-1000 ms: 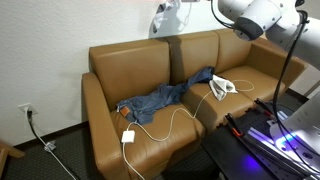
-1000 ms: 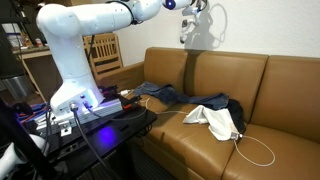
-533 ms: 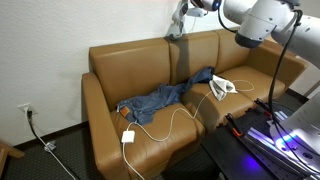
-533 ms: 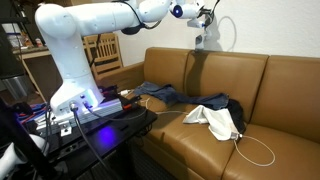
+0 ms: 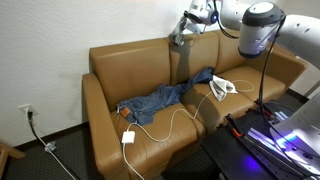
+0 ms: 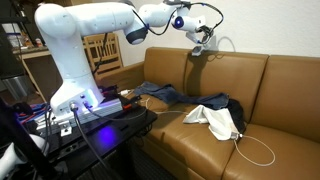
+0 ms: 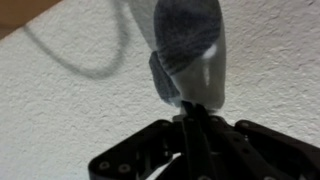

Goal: Take the white socks from the seat of the chair and place them on the back of the chair

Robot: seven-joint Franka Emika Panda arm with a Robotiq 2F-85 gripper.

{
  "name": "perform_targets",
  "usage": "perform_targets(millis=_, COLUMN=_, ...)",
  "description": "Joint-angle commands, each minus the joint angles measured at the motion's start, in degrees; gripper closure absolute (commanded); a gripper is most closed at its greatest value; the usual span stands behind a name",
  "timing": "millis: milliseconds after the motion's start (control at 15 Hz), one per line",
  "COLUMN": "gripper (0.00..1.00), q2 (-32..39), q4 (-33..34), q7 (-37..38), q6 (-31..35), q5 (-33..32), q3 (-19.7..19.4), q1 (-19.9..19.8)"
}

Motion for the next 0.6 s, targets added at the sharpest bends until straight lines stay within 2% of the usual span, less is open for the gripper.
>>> perform_targets(millis=0, gripper=0.99, q2=-0.01, q4=-0.17, q7=16.06, q6=-0.01, q5=-2.69, q3=-4.61, q1=3.07)
perform_targets(millis=67, gripper=0.99, q2=-0.53, q4=-0.26, q7=21.11, q6=-0.01, q5=-4.68, q3=-5.71, q1=3.46)
perform_targets(millis=133, gripper=0.99, q2=-1.41, q4=-0.27, q7=25.92, q6=-0.21, q5=-4.74, q3=-9.34, q1=4.02)
perform_targets(millis=200, gripper=0.96, q2=-0.39, q4=-0.27, q7=19.33, q6=0.0, q5=-4.35, q3=-5.55, q1=3.55)
perform_targets(millis=267, gripper=0.96, q2=-0.73, q4=-0.24, q7=22.98, q6=0.0, q5=-5.11, q3=-7.25, q1=4.14)
perform_targets(millis=400, gripper=0.99, q2=-1.15, q4=-0.24, q7=25.22, q6=0.0, q5=-5.24, q3=-8.52, q1=4.39)
perform_targets(millis=533, gripper=0.99, q2=-2.1, q4=-0.23, q7=33.08, q6=-0.01, q5=-15.24, q3=-10.83, q1=5.02)
